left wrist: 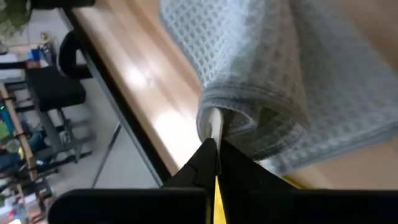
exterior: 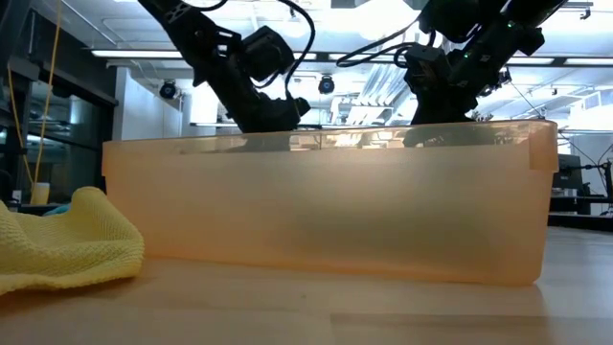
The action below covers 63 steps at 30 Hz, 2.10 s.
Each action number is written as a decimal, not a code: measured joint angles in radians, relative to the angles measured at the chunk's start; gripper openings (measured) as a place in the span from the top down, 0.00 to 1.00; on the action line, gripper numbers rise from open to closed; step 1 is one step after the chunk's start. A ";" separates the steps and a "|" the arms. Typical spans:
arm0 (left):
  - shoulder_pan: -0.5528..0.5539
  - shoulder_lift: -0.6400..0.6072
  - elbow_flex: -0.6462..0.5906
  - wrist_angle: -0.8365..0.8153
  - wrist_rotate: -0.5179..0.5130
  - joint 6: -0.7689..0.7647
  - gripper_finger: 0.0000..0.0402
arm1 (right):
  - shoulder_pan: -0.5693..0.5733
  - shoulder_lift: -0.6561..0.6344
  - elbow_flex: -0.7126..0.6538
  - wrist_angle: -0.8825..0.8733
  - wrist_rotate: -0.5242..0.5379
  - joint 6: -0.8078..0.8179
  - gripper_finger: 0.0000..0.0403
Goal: Fold microfiber towels
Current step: Put the gray towel into the bin
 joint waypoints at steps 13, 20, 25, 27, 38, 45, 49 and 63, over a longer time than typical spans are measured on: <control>0.041 0.047 -0.032 -0.069 0.033 -0.062 1.00 | 0.000 0.000 0.000 0.008 0.000 0.000 1.00; 0.030 0.048 -0.051 -0.102 0.031 -0.136 1.00 | 0.000 0.000 0.000 0.008 0.015 -0.001 1.00; 0.021 0.048 -0.051 -0.102 -0.032 -0.218 1.00 | 0.000 0.000 0.000 0.008 0.035 -0.001 1.00; 0.010 0.048 -0.051 -0.102 -0.054 -0.250 1.00 | 0.000 0.000 0.000 0.008 0.041 -0.001 1.00; -0.014 0.048 -0.051 -0.169 0.006 -0.402 0.99 | -0.001 0.000 0.000 0.007 0.050 -0.019 1.00; 0.004 0.048 -0.051 -0.208 0.002 -0.462 0.88 | -0.001 0.000 0.000 0.007 0.059 -0.027 1.00; 0.003 0.048 -0.051 -0.257 0.001 -0.499 0.79 | -0.001 0.000 0.000 0.007 0.058 -0.027 1.00; 0.070 -0.105 0.041 -0.224 0.306 -0.740 0.63 | -0.001 0.000 0.000 -0.001 0.059 -0.025 1.00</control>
